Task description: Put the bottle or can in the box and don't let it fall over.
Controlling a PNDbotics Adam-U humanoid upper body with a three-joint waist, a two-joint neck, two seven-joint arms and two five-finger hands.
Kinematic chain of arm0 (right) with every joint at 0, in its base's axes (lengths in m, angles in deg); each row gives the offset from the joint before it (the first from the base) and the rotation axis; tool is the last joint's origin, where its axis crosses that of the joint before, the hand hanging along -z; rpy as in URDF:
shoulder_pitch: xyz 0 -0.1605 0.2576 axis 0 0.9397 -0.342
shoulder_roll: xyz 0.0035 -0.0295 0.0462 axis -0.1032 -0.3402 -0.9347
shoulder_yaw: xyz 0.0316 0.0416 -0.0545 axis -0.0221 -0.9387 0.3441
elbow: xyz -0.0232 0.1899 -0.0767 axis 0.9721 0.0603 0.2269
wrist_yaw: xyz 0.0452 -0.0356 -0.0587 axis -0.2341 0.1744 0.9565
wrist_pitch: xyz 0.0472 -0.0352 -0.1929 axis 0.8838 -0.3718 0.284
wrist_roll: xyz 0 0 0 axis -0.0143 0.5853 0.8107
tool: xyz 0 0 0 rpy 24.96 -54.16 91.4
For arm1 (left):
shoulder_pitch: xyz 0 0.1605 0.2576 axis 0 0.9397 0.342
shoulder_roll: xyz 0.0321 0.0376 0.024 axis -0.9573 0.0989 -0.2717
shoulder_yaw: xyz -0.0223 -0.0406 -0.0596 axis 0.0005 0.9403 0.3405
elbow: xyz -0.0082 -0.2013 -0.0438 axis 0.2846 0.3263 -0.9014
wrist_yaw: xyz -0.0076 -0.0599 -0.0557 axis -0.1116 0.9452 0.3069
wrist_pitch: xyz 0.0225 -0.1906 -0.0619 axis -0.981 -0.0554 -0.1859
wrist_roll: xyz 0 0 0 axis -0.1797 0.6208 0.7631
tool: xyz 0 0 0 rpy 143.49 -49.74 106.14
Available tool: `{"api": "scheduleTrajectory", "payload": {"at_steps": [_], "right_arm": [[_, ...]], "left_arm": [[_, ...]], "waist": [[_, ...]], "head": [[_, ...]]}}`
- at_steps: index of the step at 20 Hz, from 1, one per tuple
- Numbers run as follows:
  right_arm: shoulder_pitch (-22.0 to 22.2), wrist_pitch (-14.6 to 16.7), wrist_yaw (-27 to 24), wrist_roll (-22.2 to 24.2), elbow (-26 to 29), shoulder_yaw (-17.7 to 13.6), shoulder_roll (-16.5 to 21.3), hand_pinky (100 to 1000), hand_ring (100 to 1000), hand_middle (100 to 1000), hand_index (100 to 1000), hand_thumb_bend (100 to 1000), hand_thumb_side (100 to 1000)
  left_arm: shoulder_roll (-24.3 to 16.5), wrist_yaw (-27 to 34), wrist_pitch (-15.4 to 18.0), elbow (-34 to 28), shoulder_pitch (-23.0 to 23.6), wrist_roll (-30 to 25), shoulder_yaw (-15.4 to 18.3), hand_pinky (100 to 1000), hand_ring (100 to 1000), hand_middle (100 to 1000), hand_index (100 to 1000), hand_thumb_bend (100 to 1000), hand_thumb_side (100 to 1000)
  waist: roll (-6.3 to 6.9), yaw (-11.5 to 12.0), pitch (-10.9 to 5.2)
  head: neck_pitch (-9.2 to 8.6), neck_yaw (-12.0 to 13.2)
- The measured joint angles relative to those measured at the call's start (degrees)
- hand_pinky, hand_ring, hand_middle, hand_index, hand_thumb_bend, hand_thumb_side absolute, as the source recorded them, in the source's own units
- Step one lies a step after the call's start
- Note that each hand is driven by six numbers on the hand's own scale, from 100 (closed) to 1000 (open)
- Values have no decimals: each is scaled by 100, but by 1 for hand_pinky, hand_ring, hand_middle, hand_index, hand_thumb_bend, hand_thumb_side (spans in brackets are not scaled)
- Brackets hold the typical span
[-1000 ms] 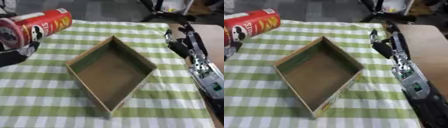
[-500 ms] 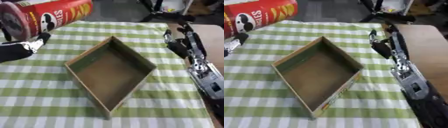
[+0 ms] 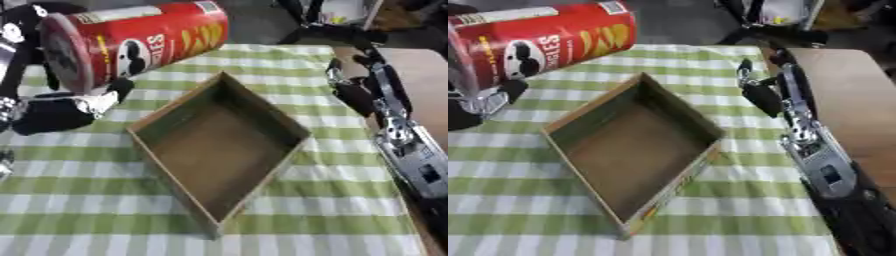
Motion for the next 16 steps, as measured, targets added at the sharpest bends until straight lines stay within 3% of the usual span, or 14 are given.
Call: {"api": "scheduleTrajectory", "payload": {"at_steps": [11,14,15,16], "right_arm": [[-45,13,0,13,1,1,-24,698,974,985,1000,100,479],[-47,14,0,13,1,1,-26,697,973,984,1000,100,479],[-47,14,0,13,1,1,-27,697,973,985,1000,100,479],[-47,14,0,13,1,1,-29,697,973,985,1000,100,479]], "left_arm": [[657,98,-198,149,112,-32,-423,214,365,445,410,100,159],[780,77,-192,380,112,-40,-553,223,379,456,419,100,128],[803,73,-182,466,114,-48,-597,270,435,483,444,100,100],[827,65,-169,550,119,-60,-635,317,472,501,463,172,100]], "waist": [[0,-50,0],[0,-62,0],[0,-66,0],[0,-67,0]], "head": [[0,24],[0,29],[0,29],[0,29]]}}
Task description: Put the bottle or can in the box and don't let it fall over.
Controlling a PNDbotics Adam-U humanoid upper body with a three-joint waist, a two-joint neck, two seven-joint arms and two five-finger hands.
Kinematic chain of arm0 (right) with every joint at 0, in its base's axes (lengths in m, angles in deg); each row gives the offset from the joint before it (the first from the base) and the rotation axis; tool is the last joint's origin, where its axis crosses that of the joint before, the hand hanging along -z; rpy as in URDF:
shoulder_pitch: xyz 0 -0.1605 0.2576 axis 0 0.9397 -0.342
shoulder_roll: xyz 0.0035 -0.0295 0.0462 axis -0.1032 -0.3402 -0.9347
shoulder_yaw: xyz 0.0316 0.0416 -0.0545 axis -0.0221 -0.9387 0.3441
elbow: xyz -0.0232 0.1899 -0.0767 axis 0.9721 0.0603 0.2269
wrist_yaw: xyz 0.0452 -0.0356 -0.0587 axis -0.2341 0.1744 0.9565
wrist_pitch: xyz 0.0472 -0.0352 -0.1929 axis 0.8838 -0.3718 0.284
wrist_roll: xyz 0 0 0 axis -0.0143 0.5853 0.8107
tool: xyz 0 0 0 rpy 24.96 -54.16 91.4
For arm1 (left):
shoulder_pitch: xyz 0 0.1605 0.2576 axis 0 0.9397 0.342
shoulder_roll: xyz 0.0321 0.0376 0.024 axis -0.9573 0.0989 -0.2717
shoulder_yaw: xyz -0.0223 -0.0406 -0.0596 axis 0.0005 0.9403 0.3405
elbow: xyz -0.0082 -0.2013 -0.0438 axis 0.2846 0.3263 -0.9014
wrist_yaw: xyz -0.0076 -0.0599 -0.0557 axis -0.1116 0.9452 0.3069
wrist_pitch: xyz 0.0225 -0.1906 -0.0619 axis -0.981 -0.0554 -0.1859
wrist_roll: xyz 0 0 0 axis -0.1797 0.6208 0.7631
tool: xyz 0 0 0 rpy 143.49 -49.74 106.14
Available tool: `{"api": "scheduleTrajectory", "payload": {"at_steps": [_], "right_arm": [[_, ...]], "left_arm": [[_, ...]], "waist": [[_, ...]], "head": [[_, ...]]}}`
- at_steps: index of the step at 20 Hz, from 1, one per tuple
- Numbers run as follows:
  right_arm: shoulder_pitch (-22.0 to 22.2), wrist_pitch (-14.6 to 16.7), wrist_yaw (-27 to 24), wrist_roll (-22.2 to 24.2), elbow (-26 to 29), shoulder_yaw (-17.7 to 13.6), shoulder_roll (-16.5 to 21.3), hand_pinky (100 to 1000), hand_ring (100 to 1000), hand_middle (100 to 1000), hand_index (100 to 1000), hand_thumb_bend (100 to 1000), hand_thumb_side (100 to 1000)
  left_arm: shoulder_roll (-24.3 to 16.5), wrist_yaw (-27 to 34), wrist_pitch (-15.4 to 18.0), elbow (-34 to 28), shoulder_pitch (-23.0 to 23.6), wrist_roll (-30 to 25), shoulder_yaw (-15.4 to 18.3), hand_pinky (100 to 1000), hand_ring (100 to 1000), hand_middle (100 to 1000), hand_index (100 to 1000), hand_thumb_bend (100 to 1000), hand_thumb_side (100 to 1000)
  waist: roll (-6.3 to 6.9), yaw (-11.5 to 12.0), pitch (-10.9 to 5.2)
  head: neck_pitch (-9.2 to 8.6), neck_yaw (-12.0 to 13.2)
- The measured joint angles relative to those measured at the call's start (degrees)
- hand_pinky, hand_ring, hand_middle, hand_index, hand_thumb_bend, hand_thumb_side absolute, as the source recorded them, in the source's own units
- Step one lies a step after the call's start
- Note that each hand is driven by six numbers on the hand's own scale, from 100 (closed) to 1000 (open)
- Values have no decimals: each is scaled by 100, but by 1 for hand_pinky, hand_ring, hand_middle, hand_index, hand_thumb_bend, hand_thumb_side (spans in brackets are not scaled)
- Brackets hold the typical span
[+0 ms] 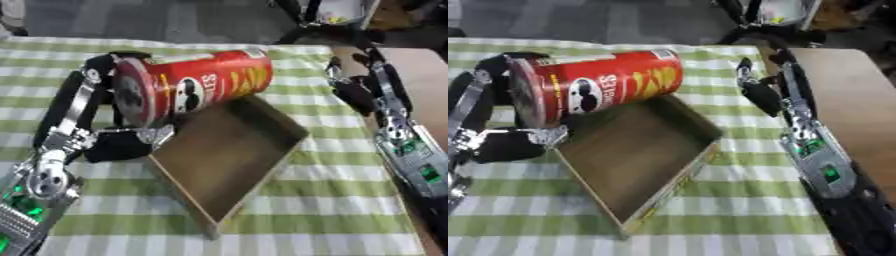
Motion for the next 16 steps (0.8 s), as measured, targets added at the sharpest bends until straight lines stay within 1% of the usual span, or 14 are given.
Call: {"api": "scheduleTrajectory", "payload": {"at_steps": [1,2,3,4,5,6,7,8,10,13,16], "right_arm": [[0,0,0,0,0,0,-3,697,973,985,1000,100,478],[0,0,0,0,0,0,-6,697,973,985,1000,100,478],[0,0,0,0,0,0,-10,697,973,985,1000,100,478],[0,0,0,0,0,0,-17,697,973,985,1000,100,478],[0,0,0,0,0,0,-23,696,972,984,1000,100,478],[0,1,0,1,0,0,-28,696,972,984,1000,100,478],[0,1,0,1,0,0,-33,696,972,984,1000,100,477],[0,1,0,1,0,0,-34,696,972,984,1000,100,477],[0,1,0,1,0,0,-34,696,972,984,1000,100,477],[0,1,0,1,0,0,-34,695,971,984,1000,100,477],[0,1,0,1,0,0,-35,695,970,983,1000,100,477]], "left_arm": [[4,-27,12,90,11,-32,-42,365,510,515,482,258,100],[4,-67,20,167,22,-77,-74,394,533,534,504,306,100],[4,-138,25,241,32,-152,-108,490,608,607,587,391,175],[3,-228,26,303,39,-268,-141,543,644,637,627,424,226],[3,-333,30,355,51,-421,-176,625,716,696,704,470,328],[-1,-457,31,411,73,-596,-194,652,742,721,741,485,367],[-3,-586,34,452,82,-760,-205,691,772,747,776,506,464],[-7,-730,32,492,85,-934,-206,699,776,749,780,517,495],[-17,-1005,19,549,123,-1218,-207,710,787,756,787,539,529],[-83,-1348,-10,566,147,-1526,-171,718,796,759,791,555,542],[-125,-1561,-44,566,185,-1713,-110,725,803,765,801,571,559]], "waist": [[0,-1,0],[0,-2,0],[0,-2,0],[0,-2,0],[0,-2,0],[0,-2,0],[0,2,0],[0,4,0],[0,5,0],[0,15,0],[0,28,0]], "head": [[0,0],[0,0],[0,0],[0,0],[0,1],[0,1],[0,1],[0,1],[0,0],[0,-2],[0,-4]]}}
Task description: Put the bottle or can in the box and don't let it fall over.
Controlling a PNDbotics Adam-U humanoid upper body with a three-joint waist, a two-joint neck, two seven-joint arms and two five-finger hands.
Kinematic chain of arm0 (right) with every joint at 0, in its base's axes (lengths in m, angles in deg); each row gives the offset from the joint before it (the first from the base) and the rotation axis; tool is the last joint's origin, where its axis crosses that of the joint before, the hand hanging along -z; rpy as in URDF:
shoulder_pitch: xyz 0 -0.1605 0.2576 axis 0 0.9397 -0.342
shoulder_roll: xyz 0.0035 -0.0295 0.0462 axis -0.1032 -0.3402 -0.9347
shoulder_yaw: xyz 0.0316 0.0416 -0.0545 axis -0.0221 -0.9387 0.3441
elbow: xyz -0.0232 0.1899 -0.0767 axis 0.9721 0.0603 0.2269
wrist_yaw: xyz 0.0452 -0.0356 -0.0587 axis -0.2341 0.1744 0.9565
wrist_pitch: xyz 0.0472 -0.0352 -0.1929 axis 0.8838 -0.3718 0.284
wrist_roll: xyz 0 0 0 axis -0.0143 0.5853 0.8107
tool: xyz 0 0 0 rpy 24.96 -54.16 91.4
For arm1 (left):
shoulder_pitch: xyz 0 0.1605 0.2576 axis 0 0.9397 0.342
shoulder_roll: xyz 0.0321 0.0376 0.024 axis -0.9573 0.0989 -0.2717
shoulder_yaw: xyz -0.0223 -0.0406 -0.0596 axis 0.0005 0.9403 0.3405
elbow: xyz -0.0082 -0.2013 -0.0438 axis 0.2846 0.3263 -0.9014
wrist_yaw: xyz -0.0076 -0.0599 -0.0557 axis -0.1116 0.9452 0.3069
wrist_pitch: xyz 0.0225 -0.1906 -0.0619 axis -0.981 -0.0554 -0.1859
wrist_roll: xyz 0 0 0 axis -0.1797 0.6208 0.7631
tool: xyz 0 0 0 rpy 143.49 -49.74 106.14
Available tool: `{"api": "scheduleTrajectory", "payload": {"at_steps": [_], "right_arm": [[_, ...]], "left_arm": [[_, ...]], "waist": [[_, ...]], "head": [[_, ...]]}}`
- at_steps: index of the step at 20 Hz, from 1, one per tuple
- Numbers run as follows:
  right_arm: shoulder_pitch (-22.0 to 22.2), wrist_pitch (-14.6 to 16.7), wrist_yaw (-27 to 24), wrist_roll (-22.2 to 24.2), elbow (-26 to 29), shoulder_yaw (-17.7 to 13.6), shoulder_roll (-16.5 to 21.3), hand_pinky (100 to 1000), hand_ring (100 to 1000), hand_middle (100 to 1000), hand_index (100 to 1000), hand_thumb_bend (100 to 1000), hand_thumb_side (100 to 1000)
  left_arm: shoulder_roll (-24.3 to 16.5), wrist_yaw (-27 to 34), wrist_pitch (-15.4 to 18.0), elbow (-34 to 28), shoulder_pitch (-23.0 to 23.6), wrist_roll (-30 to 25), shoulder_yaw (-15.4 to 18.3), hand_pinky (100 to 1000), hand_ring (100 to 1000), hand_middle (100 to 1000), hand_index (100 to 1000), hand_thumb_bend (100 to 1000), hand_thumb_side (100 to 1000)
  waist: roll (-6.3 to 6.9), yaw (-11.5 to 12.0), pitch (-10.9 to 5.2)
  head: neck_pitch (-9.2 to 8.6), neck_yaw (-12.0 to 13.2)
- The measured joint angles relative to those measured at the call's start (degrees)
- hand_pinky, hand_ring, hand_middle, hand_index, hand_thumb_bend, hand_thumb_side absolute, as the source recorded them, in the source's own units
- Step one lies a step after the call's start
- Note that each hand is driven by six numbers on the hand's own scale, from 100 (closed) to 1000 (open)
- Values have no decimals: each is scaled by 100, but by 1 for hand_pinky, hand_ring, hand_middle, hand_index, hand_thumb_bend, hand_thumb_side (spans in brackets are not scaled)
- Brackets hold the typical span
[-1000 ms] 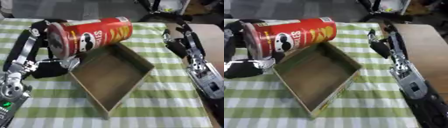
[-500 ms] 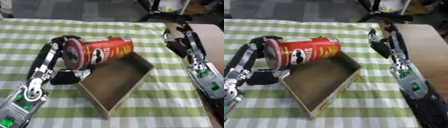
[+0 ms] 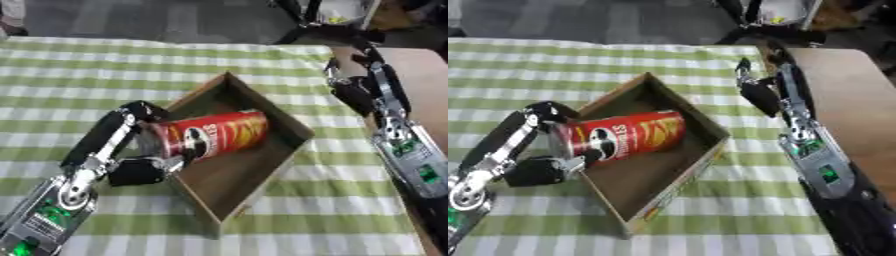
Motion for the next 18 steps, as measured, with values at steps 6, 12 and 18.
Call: {"api": "scheduleTrajectory", "payload": {"at_steps": [6,12,18], "right_arm": [[1,0,0,0,0,0,0,695,970,983,1000,100,477],[5,2,0,2,0,0,-1,694,969,983,1000,100,478],[27,3,3,2,0,-2,-1,694,968,982,999,100,478]], "left_arm": [[-38,-204,-68,-21,28,-218,94,739,816,775,813,591,570],[-105,-295,-128,-155,64,-218,277,738,819,777,815,601,608],[-235,-262,-298,-455,209,73,655,723,808,775,799,484,558]], "waist": [[0,4,0],[0,24,-1],[2,58,-9]], "head": [[0,-4],[0,-27],[6,-79]]}}
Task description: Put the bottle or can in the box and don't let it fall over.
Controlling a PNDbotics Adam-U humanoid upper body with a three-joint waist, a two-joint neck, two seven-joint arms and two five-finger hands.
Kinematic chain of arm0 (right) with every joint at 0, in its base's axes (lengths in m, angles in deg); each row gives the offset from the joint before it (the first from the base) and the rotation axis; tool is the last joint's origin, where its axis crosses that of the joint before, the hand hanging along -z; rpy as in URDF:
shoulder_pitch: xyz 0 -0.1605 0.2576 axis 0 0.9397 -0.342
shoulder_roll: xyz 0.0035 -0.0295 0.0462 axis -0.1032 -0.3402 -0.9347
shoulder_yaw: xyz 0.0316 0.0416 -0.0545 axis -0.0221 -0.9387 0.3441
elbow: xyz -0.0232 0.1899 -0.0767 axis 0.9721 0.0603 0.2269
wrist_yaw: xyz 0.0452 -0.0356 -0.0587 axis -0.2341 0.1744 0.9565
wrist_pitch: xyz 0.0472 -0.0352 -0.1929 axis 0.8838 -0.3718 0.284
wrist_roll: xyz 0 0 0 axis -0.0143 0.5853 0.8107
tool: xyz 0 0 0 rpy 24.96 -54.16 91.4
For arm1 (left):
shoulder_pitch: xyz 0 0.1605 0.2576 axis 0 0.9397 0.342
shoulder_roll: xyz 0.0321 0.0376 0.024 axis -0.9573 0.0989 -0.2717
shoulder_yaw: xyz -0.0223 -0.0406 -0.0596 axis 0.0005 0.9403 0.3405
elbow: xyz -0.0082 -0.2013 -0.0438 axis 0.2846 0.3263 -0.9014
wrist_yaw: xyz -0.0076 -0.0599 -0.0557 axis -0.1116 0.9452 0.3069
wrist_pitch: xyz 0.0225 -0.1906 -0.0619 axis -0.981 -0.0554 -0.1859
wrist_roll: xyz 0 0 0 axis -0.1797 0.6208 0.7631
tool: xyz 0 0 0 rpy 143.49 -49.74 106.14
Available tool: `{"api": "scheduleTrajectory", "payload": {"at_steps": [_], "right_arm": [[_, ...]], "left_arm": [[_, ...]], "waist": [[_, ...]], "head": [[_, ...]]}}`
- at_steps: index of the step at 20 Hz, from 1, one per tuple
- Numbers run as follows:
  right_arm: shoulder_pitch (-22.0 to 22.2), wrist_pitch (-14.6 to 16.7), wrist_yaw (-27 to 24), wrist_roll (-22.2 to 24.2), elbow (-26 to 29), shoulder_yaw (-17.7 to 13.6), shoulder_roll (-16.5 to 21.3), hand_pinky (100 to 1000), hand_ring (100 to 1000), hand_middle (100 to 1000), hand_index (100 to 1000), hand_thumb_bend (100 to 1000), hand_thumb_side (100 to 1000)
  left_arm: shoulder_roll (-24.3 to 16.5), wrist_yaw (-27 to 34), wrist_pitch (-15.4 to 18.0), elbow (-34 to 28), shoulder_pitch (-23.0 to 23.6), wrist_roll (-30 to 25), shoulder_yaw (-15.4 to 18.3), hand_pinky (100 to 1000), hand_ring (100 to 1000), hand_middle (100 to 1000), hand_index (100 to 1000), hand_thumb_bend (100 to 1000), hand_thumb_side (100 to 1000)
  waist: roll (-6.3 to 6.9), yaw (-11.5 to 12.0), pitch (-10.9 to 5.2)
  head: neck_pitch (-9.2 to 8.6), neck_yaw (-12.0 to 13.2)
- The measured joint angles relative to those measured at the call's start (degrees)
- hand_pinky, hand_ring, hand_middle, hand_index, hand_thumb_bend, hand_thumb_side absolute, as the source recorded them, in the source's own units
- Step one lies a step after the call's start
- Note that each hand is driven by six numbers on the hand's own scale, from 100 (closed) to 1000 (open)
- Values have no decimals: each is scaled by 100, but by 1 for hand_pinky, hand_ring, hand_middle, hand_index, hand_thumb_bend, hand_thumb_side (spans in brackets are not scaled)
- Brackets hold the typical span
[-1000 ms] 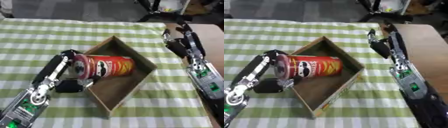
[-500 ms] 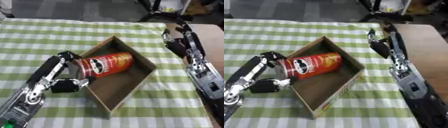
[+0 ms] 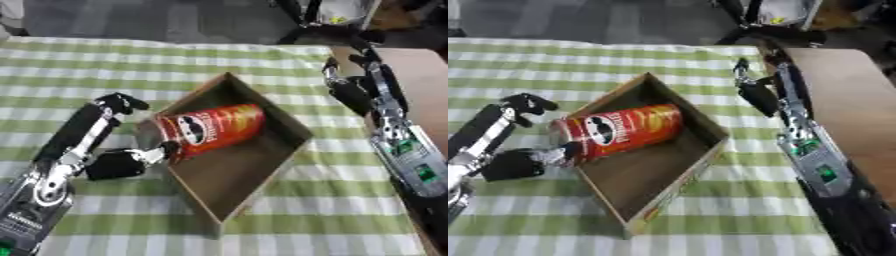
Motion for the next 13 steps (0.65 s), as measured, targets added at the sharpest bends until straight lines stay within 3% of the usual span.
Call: {"api": "scheduleTrajectory", "payload": {"at_steps": [6,8,12,13], "right_arm": [[23,9,42,8,0,-3,-1,694,967,980,997,100,479],[23,14,47,13,0,-4,-1,694,967,979,997,100,479],[24,20,59,18,2,-17,-1,694,967,979,997,100,479],[24,21,64,20,2,-20,-1,695,966,979,996,100,480]], "left_arm": [[-206,241,-197,-409,212,459,511,709,797,768,792,401,610],[-260,301,-238,-530,299,615,675,709,795,768,791,329,646],[-356,430,-265,-656,392,865,923,709,795,768,791,329,646],[-356,454,-265,-660,393,898,947,698,785,784,787,235,695]], "waist": [[27,56,-64],[27,63,-81],[27,68,-134],[27,68,-134]], "head": [[41,-85],[42,-104],[43,-125],[43,-125]]}}
